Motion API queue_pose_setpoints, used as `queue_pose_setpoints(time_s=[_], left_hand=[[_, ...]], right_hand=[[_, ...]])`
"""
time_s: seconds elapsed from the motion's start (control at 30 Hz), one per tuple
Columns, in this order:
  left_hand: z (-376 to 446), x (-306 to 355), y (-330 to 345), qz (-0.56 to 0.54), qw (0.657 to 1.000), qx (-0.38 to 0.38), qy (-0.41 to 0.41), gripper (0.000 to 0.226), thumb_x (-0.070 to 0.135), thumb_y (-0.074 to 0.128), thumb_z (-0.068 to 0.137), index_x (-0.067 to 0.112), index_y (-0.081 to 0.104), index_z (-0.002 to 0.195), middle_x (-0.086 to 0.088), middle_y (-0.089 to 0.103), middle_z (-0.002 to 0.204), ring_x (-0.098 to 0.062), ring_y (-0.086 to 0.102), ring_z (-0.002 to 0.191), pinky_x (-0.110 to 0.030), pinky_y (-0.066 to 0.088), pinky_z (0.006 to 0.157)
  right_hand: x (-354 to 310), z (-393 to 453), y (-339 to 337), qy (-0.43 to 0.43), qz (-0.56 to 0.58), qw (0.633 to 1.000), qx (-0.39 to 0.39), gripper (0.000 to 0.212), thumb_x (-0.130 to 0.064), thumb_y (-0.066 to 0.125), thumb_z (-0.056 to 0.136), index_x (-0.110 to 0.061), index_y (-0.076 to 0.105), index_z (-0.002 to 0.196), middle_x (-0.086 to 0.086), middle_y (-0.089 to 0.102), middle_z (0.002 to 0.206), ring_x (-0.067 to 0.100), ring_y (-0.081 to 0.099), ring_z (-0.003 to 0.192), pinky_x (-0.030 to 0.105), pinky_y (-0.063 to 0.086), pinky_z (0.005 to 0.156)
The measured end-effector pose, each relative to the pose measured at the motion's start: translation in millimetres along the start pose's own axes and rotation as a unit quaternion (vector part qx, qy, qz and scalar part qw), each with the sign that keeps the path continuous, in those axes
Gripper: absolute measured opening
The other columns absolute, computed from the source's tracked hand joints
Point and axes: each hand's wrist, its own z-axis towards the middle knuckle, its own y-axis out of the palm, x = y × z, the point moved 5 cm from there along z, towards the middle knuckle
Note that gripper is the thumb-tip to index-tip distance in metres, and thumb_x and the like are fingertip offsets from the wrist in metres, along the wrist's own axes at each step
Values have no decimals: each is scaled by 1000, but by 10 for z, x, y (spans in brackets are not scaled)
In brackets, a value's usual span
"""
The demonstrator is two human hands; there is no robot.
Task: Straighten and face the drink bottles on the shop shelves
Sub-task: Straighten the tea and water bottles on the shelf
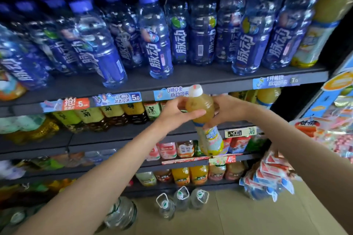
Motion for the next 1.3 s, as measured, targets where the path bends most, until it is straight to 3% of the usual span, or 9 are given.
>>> queue_pose_setpoints(time_s=[0.17, 0.33, 0.53, 0.7, 0.8, 0.9, 1.03, 1.17, 1.3], left_hand=[[-306, 363, -756, 10, 990, 122, 63, 53, 57, 76, 42, 29, 53, 81, 14, 62, 81, 1, 57, 74, -13, 43, 66], [-844, 516, -1729, -27, 967, 234, 94, 55, 62, 71, 40, 24, 51, 75, 15, 58, 71, 9, 53, 60, -11, 40, 59], [-1918, 224, -3269, -78, 934, 344, 50, 39, 46, 77, 68, 20, 51, 80, 8, 58, 81, -10, 58, 81, -20, 44, 64], [-2836, -274, -4466, -43, 942, 322, -86, 47, 48, 68, 77, 18, 56, 112, 4, 60, 112, -14, 55, 101, -26, 45, 79], [-3446, -534, -5045, -24, 941, 310, -132, 25, 36, 63, 87, 14, 61, 100, 2, 62, 98, -8, 57, 81, -14, 43, 61], [-3955, -790, -5631, -15, 913, 388, -123, 12, 20, 61, 90, 16, 56, 80, -2, 59, 78, -13, 53, 77, -15, 39, 55], [-4428, -1143, -6242, -20, 876, 461, -143, 19, 11, 61, 89, 18, 51, 75, 2, 61, 67, -8, 58, 70, -17, 45, 57], [-4771, -1580, -6918, -29, 852, 491, -179, 17, 17, 58, 91, 13, 56, 107, -4, 64, 99, -12, 61, 87, -24, 49, 72], [-4934, -1999, -7672, -54, 833, 525, -166, 18, 15, 55, 93, 11, 51, 111, -7, 63, 101, -11, 61, 80, -20, 44, 61]], right_hand=[[-883, -6, -88, -55, 75, 996, 2, 25, -11, 76, 77, -20, 53, 73, -17, 56, 44, -5, 51, 40, 8, 36, 42], [-1790, 202, 163, -120, 169, 978, -4, 54, -6, 72, 79, -14, 48, 126, -5, 63, 116, 1, 61, 101, 16, 52, 83], [-3513, 628, 1079, -208, 104, 972, -37, 39, -6, 77, 74, -21, 56, 104, -13, 64, 94, -7, 61, 80, 9, 47, 71], [-4774, 981, 2010, -265, 43, 962, -51, 41, -19, 82, 70, -20, 61, 105, -7, 67, 97, 3, 62, 87, 19, 49, 78], [-5463, 1175, 2604, -283, 3, 957, -61, 54, -32, 85, 57, -16, 64, 104, 0, 69, 103, 15, 64, 97, 31, 51, 84], [-6146, 1372, 3083, -294, -18, 953, -66, 40, -25, 83, 65, -15, 68, 100, 3, 70, 103, 17, 64, 96, 32, 50, 80], [-6876, 1509, 3509, -291, 78, 950, -85, 30, -17, 81, 70, -19, 64, 94, -2, 65, 93, 11, 61, 86, 25, 48, 70], [-7524, 1847, 3811, -287, 204, 931, -100, 37, -3, 79, 69, -11, 61, 100, 3, 65, 95, 15, 64, 82, 20, 52, 54], [-8061, 2444, 4032, -296, 245, 921, -67, 44, -6, 81, 69, -9, 59, 107, 2, 64, 101, 17, 61, 91, 30, 53, 75]])
